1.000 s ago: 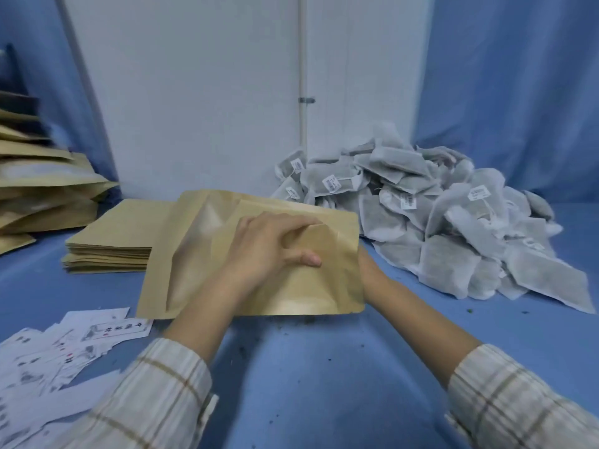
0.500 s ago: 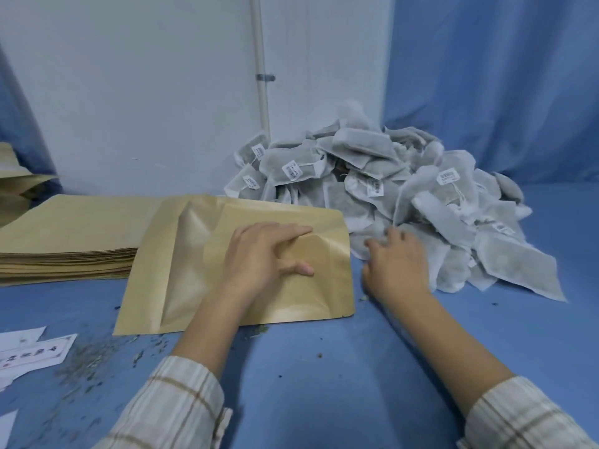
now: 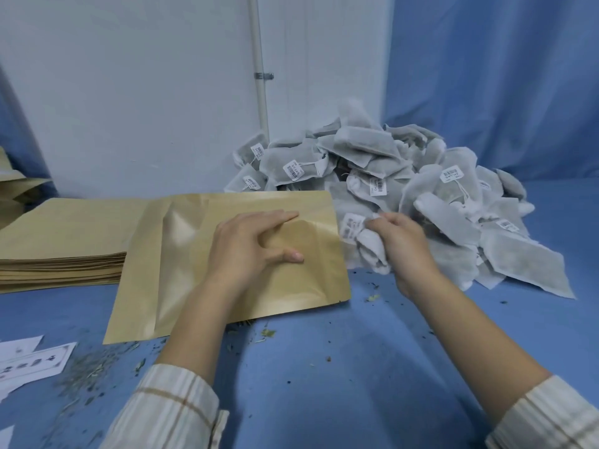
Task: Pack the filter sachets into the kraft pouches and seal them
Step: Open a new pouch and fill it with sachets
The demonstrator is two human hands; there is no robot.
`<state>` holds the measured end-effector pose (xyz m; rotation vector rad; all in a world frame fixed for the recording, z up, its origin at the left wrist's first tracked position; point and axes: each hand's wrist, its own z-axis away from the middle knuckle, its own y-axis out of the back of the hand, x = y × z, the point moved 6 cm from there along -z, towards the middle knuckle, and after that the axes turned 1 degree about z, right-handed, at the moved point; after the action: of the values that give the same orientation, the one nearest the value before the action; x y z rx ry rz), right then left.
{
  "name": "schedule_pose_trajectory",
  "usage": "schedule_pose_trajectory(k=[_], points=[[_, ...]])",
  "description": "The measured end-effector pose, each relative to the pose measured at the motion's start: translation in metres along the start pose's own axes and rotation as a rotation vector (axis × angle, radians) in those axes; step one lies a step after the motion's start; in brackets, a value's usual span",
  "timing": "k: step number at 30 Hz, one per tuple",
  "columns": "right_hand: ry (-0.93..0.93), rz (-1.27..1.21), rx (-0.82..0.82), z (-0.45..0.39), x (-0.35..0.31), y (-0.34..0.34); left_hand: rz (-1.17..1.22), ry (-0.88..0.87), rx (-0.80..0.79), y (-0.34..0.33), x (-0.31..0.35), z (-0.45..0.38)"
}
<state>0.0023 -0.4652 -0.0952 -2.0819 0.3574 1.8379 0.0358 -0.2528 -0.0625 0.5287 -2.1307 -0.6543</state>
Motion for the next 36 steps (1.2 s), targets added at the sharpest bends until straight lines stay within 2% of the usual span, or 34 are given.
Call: schedule_pose_trajectory(k=[2, 3, 5, 6, 7, 8, 9, 10, 12, 13, 14, 15, 16, 17, 18, 20, 21, 23, 25, 28, 36], points=[[-0.093, -0.155, -0.189, 0.005, 0.006, -0.012, 0.064, -0.010, -0.065, -0.002, 0.004, 0.000], [-0.098, -0.124, -0.231, 0.009, 0.006, -0.019, 0.101, -0.024, -0.115, -0.005, 0.007, 0.001], [-0.071, 0.091, -0.202, 0.014, 0.010, -0.031, 0.128, -0.081, -0.204, -0.014, 0.016, 0.001], [-0.111, 0.106, -0.171, 0.017, 0.019, -0.042, 0.119, -0.110, -0.233, -0.020, 0.021, 0.002], [-0.104, 0.107, -0.232, 0.028, 0.028, -0.049, 0.107, -0.133, -0.253, -0.024, 0.024, 0.002], [-0.028, 0.220, -0.241, 0.037, 0.036, -0.049, 0.095, -0.145, -0.267, -0.028, 0.025, 0.003], [-0.145, 0.294, -0.184, 0.033, 0.038, -0.052, 0.081, -0.148, -0.273, -0.031, 0.026, 0.003], [-0.083, 0.446, -0.212, 0.028, 0.037, -0.050, 0.060, -0.145, -0.267, -0.031, 0.025, 0.003], [-0.033, 0.305, -0.450, 0.017, 0.024, -0.051, 0.001, -0.136, -0.200, -0.025, 0.023, 0.001], [0.019, 0.232, -0.459, 0.013, 0.016, -0.039, -0.032, -0.135, -0.151, -0.021, 0.022, 0.000], [0.074, 0.239, -0.351, 0.003, 0.014, -0.012, -0.066, -0.134, -0.110, -0.017, 0.021, -0.001], [0.154, 0.309, -0.170, -0.008, 0.016, -0.005, -0.098, -0.127, -0.083, -0.014, 0.020, -0.001], [0.233, 0.526, 0.017, -0.017, 0.016, 0.014, -0.128, -0.118, -0.071, -0.012, 0.019, -0.002], [0.282, 0.844, 0.118, -0.021, 0.019, 0.020, -0.149, -0.111, -0.064, -0.012, 0.018, -0.002], [0.276, 1.122, 0.148, -0.027, 0.032, 0.025, -0.157, -0.107, -0.062, -0.012, 0.016, -0.002], [0.202, 1.372, 0.102, -0.035, 0.047, 0.037, -0.157, -0.102, -0.072, -0.014, 0.014, -0.003], [0.197, 1.355, 0.090, -0.037, 0.050, 0.040, -0.158, -0.100, -0.084, -0.017, 0.013, -0.003], [0.312, 1.197, 0.117, -0.036, 0.045, 0.035, -0.164, -0.102, -0.100, -0.021, 0.010, -0.002], [0.349, 0.905, 0.194, -0.033, 0.032, 0.038, -0.161, -0.107, -0.101, -0.022, 0.008, -0.002], [0.219, 0.388, 0.152, -0.029, 0.026, 0.052, -0.116, -0.087, -0.100, -0.020, 0.003, -0.003], [0.376, 0.332, 0.050, -0.024, -0.002, 0.077, -0.027, -0.089, -0.054, -0.008, 0.002, -0.005]])
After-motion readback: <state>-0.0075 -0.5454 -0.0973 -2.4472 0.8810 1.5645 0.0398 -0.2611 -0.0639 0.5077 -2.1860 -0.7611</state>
